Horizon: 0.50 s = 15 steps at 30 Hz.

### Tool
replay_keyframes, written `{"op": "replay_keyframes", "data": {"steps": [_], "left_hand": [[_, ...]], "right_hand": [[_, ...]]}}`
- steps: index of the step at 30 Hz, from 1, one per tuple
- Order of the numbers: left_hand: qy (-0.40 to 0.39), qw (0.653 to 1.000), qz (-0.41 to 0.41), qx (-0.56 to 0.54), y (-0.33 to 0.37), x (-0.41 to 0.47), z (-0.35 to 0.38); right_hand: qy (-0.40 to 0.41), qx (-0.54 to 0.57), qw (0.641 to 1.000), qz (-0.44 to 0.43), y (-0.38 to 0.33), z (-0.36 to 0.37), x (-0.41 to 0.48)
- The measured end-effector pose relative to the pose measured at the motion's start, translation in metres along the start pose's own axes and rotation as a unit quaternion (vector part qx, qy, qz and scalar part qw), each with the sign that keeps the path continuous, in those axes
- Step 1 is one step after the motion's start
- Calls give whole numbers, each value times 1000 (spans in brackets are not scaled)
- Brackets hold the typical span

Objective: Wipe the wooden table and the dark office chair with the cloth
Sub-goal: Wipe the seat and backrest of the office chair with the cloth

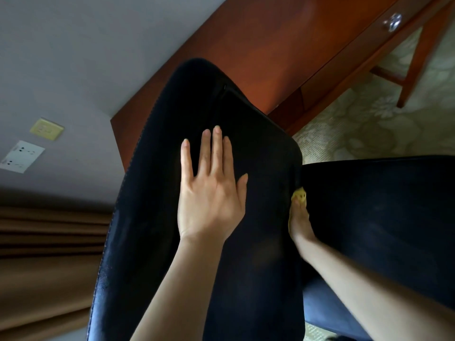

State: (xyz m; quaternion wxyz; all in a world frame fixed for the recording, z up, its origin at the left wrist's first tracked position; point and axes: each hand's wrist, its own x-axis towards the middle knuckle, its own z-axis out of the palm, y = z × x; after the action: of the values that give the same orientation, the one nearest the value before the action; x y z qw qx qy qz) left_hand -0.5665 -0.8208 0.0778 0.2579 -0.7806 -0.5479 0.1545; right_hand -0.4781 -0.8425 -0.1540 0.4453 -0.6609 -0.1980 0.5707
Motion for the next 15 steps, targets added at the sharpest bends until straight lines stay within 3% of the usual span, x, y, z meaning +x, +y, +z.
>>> {"op": "replay_keyframes", "data": {"steps": [9,15], "left_hand": [[-2,1000,-1,-17,4,-1,-3],[9,999,-2,-36,3,-1,-3]], "right_hand": [[-70,17,988,-135,-16,3,-79],[-115,-80,942,-306,-90,24,-55]]}}
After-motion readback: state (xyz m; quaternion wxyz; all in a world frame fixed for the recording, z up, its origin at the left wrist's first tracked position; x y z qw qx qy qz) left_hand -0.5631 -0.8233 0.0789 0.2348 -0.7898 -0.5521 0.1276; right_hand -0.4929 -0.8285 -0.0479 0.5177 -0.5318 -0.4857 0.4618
